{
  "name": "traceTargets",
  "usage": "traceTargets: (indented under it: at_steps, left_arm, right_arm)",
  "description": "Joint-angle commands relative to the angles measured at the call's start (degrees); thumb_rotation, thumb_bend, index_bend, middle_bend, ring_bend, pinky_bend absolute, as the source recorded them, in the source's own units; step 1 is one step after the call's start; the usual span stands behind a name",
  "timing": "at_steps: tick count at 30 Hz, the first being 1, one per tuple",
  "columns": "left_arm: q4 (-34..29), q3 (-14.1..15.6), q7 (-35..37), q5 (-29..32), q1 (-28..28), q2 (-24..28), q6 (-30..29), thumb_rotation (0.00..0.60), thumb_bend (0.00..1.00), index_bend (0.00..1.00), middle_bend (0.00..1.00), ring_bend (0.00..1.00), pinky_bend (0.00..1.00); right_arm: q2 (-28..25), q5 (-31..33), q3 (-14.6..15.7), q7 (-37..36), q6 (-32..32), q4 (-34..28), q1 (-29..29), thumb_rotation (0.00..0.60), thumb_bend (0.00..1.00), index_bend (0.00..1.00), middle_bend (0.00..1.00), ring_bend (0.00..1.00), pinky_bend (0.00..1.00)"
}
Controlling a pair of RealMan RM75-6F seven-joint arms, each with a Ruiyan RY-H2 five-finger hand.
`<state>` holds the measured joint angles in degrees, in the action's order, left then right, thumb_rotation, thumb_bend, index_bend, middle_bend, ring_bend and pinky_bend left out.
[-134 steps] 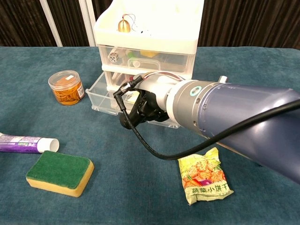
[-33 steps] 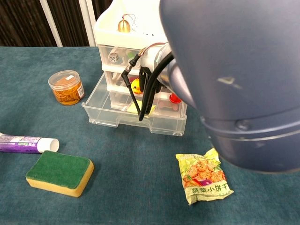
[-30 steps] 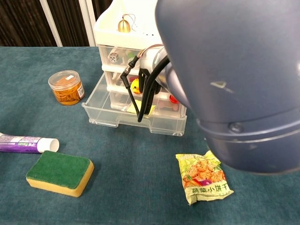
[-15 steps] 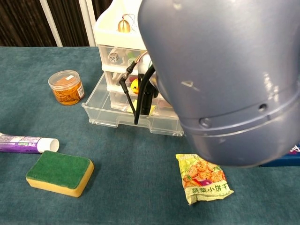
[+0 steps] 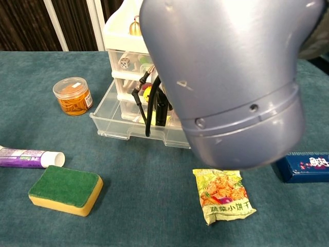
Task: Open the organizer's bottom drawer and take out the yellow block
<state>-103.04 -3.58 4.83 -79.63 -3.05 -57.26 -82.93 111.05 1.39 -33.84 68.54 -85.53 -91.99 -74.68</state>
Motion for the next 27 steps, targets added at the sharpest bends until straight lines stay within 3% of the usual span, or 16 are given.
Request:
traceTargets:
  at_steps: [1,27]
  left_arm:
    - [0.0,0.0,0.0,0.0,0.0,0.0,0.0,0.600,0.40,0.03,0.00,0.00,0.00]
    - [0.2,0.1,0.4,0.4,-0.1,0.2,0.5,0.600,0.40,0.03,0.00,0.00,0.00]
  right_arm:
    - [-0.1,0.8,-0.6,0.3,0.8,0.2,0.2,0.600,0.12,0.36,1.00,1.00,1.00]
    - [1.6,-1.5,-0.9,-2.2,2.5,2.3,1.0,0.600,0.11,0.45,1.00,1.00,1.00]
